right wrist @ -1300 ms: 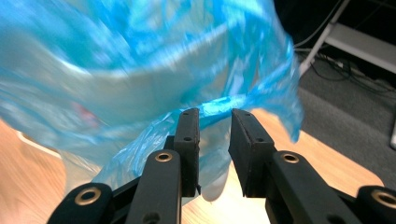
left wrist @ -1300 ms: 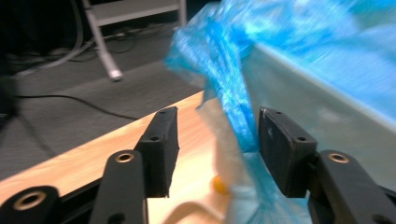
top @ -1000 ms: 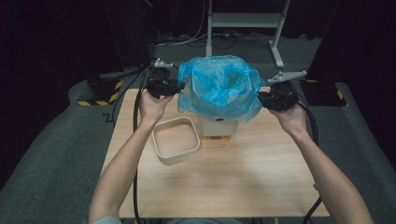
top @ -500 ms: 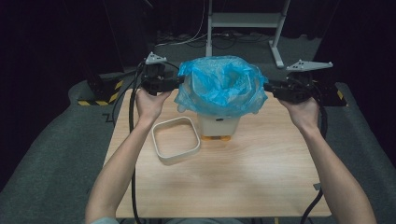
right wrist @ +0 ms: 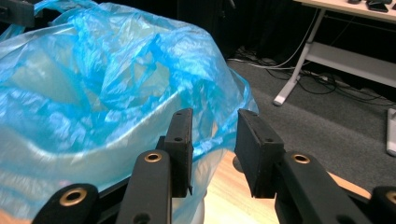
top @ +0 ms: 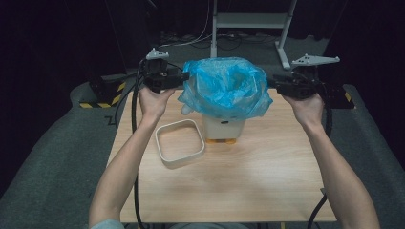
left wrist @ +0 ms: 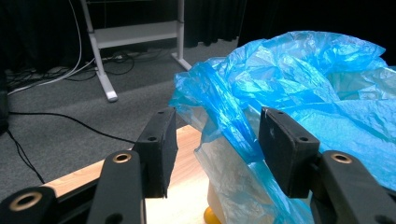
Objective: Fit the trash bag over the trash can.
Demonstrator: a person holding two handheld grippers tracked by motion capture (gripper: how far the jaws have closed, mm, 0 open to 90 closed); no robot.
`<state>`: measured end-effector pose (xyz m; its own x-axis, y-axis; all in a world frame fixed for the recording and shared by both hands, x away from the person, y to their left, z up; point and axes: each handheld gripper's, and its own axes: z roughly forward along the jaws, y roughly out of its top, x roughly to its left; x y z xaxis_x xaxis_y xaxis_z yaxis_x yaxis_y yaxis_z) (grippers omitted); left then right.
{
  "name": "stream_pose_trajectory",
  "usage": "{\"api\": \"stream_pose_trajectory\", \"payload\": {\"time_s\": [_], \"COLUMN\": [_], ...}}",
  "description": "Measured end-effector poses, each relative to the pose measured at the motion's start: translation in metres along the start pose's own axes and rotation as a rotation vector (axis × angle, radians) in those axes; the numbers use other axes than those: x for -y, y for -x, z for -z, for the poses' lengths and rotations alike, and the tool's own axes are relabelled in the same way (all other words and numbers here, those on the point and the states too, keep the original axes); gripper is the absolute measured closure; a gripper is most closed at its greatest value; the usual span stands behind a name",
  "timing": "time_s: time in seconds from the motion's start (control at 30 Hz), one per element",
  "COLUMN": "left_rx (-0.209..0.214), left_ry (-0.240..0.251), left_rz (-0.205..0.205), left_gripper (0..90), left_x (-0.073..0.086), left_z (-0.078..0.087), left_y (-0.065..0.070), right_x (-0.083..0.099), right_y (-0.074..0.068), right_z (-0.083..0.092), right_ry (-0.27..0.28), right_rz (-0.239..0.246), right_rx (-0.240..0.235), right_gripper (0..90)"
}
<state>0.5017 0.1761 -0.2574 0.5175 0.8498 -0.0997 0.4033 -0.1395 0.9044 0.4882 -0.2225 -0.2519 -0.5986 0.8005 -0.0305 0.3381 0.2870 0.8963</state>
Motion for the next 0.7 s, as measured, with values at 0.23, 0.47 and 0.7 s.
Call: {"api": "stream_pose_trajectory", "payload": {"time_s": [0.23, 0.47, 0.7], "left_rx": [-0.002, -0.020, -0.011], "left_ry": [0.018, -0.036, -0.071], "left_rz": [0.002, 0.019, 0.030], "left_gripper": [46.9, 58.7, 76.3], "left_x": [-0.006, -0.008, -0.009], "left_z": [-0.001, -0.019, -0.034], "left_y": [0.002, -0.004, -0.008], "right_x": [-0.012, -0.020, -0.020], "right_y": [-0.006, -0.003, 0.002], "right_z": [-0.020, -0.036, -0.049], "right_ry": [0.014, 0.023, 0.009], "right_rz": [0.002, -0.018, -0.028], "right_rx": [0.008, 0.025, 0.028], "right_gripper": [64.0, 68.1, 81.9]}}
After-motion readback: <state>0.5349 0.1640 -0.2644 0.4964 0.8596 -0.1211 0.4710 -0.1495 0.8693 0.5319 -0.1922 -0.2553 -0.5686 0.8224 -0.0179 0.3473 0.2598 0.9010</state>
